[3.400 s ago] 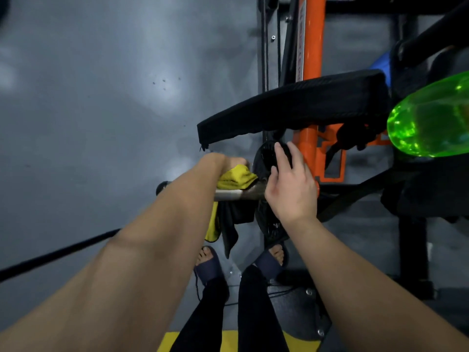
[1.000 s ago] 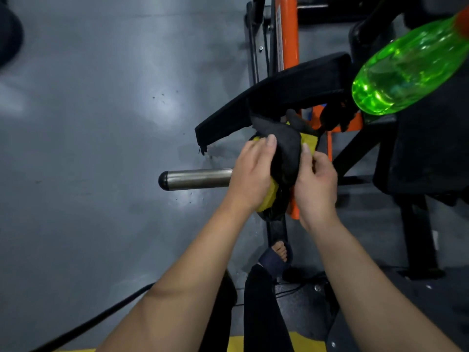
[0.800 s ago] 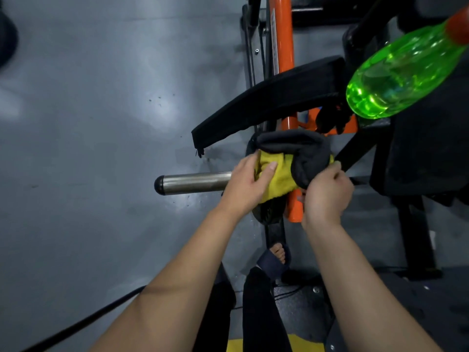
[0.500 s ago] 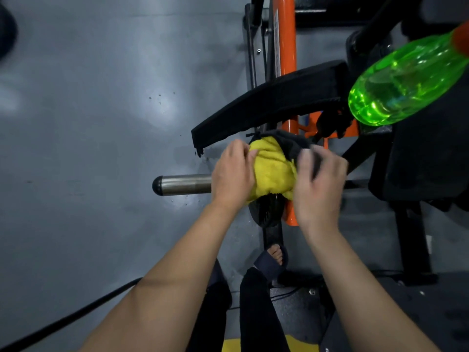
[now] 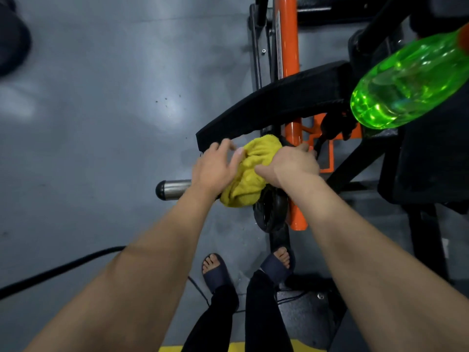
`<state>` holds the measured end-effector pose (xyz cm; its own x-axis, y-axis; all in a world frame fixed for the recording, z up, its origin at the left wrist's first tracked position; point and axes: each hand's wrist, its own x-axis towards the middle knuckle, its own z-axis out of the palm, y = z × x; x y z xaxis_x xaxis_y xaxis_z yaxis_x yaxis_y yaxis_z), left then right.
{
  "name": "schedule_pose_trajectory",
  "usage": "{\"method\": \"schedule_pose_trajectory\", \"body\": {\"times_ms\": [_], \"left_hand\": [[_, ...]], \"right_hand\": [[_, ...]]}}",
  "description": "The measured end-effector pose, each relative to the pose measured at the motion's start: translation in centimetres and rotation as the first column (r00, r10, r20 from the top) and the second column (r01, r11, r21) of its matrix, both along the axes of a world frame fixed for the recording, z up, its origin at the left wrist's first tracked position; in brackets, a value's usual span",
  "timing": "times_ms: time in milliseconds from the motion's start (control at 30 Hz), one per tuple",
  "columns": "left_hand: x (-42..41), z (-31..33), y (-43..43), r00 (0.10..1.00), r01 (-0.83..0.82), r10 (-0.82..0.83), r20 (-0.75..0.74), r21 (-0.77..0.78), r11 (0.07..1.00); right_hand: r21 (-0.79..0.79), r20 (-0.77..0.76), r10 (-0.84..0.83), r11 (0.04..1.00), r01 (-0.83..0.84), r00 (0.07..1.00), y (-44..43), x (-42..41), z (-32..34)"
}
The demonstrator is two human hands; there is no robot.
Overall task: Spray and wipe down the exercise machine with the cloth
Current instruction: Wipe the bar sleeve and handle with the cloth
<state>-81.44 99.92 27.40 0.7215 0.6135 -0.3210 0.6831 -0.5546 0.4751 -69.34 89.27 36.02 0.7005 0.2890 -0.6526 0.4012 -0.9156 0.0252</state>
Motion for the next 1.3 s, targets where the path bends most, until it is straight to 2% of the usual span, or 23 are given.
{"method": "schedule_pose_trajectory", "body": {"times_ms": [33,100,200,300,433,600,733,933,1100,1167,1233,1300], "left_hand": [[-1.8,-0.1,0.8,0.992,0.014,-0.01,-0.125,0.033,0.999],[-5.2,-0.1,1.7,0.922,0.144,-0.082,-0.378,0.138,0.98],[-6.1,0.6,2.1,0.86,0.307,-0.205,-0.466,0.152,0.94],[-4.5,0.8,2.9,0.785,0.398,-0.283,-0.551,0.099,0.912],[-4.9,0.1,2.8,0.857,0.315,-0.2,-0.474,0.175,0.933],[-4.7,0.0,2.9,0.879,0.279,-0.176,-0.444,0.179,0.943],[-4.6,0.1,2.7,0.877,0.259,-0.158,-0.454,0.17,0.951],[-4.3,0.2,2.6,0.877,0.245,-0.146,-0.457,0.164,0.956],[-4.4,0.0,2.6,0.889,0.225,-0.124,-0.441,0.186,0.956],[-4.6,-0.2,2.6,0.891,0.226,-0.118,-0.438,0.204,0.953],[-4.5,-0.3,2.7,0.894,0.223,-0.115,-0.434,0.207,0.953],[-4.6,-0.2,2.7,0.896,0.222,-0.115,-0.429,0.207,0.953]], "right_hand": [[0.042,0.054,-0.022,0.999,0.02,0.998,-0.2,-1.0,-0.2],[0.112,0.184,-0.015,0.994,-0.006,0.983,-1.1,-3.7,-0.8],[0.114,0.291,0.001,0.993,-0.035,0.957,-2.9,-6.4,-1.2],[0.076,0.282,0.029,0.996,-0.053,0.959,-3.7,-6.0,-1.4],[0.091,0.261,0.025,0.995,-0.051,0.965,-2.2,-3.6,-1.8],[0.141,0.174,-0.116,0.986,0.092,0.978,1.1,-1.6,-2.7],[0.189,0.247,-0.063,0.982,0.016,0.967,0.0,-3.2,-2.6],[0.227,0.253,-0.067,0.974,0.008,0.965,-4.0,-4.8,-2.8],[0.304,0.4,-0.073,0.951,-0.057,0.914,-4.3,-6.7,-3.6],[0.42,0.506,-0.043,0.884,-0.203,0.861,-6.0,-8.2,-4.5],[0.539,0.607,-0.032,0.751,-0.382,0.794,-7.5,-8.4,-5.0],[0.589,0.666,-0.01,0.622,-0.517,0.746,-8.1,-8.1,-4.4]]}}
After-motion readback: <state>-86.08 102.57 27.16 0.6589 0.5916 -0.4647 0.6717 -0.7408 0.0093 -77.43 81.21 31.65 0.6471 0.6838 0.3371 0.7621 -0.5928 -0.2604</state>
